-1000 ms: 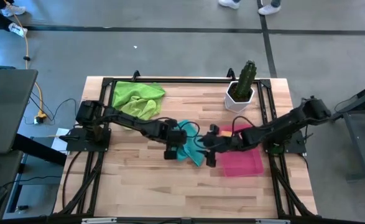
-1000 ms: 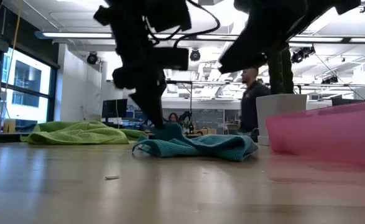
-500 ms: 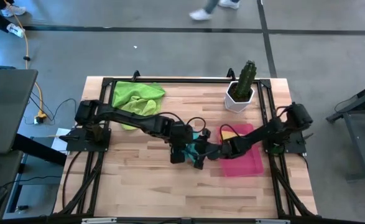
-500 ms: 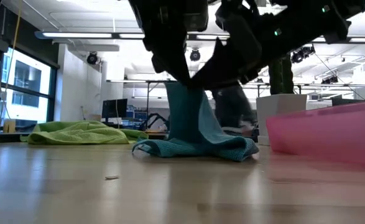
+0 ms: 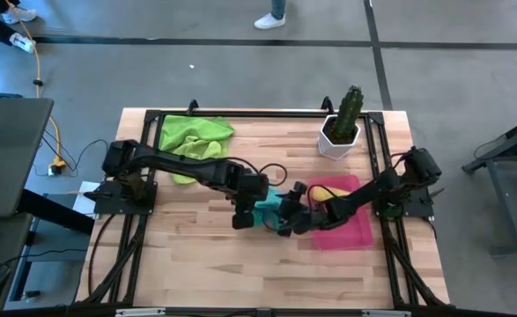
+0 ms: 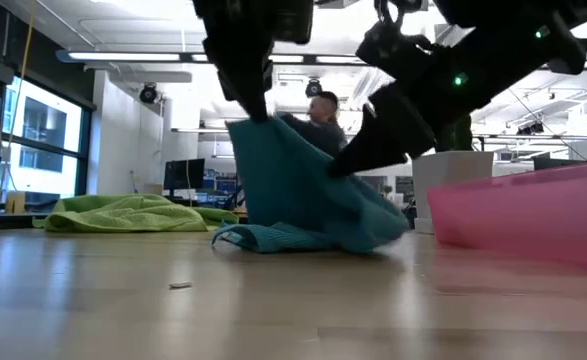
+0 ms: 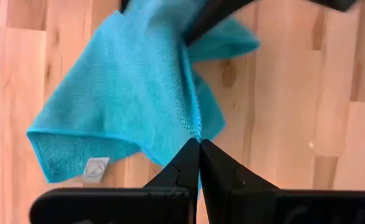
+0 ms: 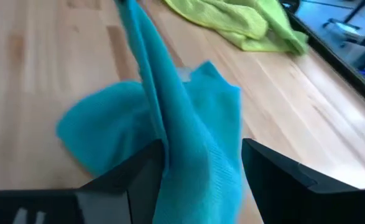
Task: Roll microfiber towels into tight, uniform cylinder then place into a basket
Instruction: Fold the blue microfiber towel
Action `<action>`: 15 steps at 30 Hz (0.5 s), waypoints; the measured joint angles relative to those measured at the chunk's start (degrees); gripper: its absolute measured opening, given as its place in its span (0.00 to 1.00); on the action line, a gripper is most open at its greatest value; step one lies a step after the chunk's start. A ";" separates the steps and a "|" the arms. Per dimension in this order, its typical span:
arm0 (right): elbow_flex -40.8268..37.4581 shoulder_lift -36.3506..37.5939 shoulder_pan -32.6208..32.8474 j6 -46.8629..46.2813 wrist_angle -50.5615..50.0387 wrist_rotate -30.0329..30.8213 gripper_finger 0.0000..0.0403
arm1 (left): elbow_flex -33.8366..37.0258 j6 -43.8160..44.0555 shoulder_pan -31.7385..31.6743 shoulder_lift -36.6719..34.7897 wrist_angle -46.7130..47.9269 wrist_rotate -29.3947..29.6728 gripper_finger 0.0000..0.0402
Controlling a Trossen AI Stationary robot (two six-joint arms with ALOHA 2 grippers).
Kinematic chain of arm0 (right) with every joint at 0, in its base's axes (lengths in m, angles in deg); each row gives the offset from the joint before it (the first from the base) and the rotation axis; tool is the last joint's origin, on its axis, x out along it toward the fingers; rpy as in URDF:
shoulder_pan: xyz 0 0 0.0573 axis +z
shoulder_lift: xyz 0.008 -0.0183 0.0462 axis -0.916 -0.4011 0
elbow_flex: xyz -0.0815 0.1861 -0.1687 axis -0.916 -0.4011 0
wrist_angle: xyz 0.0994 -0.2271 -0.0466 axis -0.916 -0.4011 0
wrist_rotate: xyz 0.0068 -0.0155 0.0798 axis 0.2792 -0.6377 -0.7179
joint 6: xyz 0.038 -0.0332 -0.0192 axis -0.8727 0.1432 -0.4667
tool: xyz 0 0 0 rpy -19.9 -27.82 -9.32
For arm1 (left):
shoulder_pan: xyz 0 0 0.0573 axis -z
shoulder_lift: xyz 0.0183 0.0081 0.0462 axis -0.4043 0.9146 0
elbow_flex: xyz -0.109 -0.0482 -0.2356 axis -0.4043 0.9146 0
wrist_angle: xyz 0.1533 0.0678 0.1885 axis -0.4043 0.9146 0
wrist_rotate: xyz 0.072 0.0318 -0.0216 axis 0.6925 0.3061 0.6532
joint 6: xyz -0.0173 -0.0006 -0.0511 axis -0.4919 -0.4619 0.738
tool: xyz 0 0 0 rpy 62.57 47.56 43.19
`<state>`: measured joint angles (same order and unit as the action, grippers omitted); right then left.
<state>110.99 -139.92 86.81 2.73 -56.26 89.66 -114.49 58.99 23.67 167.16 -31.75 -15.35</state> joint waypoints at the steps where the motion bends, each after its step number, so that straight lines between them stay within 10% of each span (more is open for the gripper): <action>1: 0.00 0.01 -0.03 -0.22 -0.98 0.36 0.52 | -0.05 0.33 0.15 -0.22 -0.41 -0.18 0.00; 15: -0.02 1.60 0.25 11.52 -5.91 11.61 0.52 | -0.04 1.04 0.40 -4.86 3.32 -1.84 0.00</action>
<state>110.97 -138.32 87.06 14.25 -62.17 101.27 -114.54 60.03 24.08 162.31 -28.43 -17.20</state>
